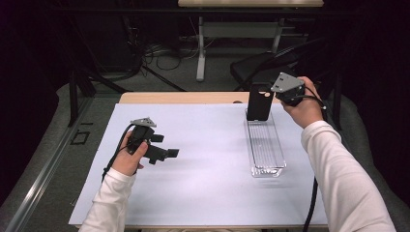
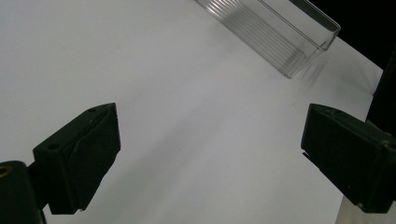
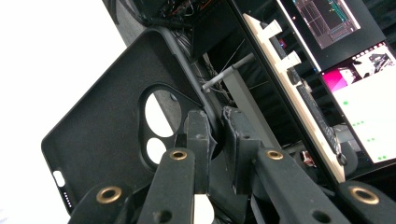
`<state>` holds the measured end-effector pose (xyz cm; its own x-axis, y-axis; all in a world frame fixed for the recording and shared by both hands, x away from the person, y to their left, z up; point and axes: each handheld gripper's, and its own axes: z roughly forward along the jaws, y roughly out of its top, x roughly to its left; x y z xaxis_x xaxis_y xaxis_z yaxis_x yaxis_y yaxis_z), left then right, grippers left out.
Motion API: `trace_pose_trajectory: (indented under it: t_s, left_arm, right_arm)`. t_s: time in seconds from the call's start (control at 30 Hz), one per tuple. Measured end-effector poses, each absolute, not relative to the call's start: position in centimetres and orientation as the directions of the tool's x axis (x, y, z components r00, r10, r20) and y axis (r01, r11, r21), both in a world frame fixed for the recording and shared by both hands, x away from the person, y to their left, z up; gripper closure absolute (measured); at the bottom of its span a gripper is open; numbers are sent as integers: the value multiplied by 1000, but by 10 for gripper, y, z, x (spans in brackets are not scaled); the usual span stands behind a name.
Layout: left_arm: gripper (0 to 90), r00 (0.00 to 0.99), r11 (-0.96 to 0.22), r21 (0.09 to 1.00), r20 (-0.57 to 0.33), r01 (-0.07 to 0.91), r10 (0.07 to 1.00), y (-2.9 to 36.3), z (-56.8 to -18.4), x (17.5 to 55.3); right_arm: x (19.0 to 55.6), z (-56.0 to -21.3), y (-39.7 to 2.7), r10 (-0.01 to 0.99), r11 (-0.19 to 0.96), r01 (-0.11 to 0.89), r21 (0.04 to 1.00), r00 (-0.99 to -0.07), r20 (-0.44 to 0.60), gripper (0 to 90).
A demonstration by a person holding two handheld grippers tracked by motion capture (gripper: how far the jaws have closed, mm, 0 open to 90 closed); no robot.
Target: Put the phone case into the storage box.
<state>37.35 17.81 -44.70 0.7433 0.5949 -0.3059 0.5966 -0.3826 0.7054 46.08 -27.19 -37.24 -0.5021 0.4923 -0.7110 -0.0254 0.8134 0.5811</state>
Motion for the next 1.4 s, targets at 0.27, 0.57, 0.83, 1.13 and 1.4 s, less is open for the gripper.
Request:
trace_pose_trajectory:
  t_s: [0.27,0.57,0.83,1.13,1.4]
  left_arm:
    - [51,744,-385,705,-305,596,594,179,-447,374]
    - [51,738,-379,703,-308,601,600,182,-448,375]
    - [51,735,-375,703,-310,604,603,183,-448,374]
    - [51,733,-371,705,-310,605,606,184,-448,374]
    - [51,733,-372,704,-309,605,606,185,-449,374]
  right_arm:
    - [464,-376,-272,478,826,-26,563,-499,-723,814]
    - [473,-387,-271,471,833,-24,553,-492,-732,814]
    - [486,-399,-272,467,842,-14,539,-482,-742,814]
    - [496,-409,-270,471,846,1,533,-472,-745,814]
    - [502,-418,-269,464,850,-6,527,-466,-753,814]
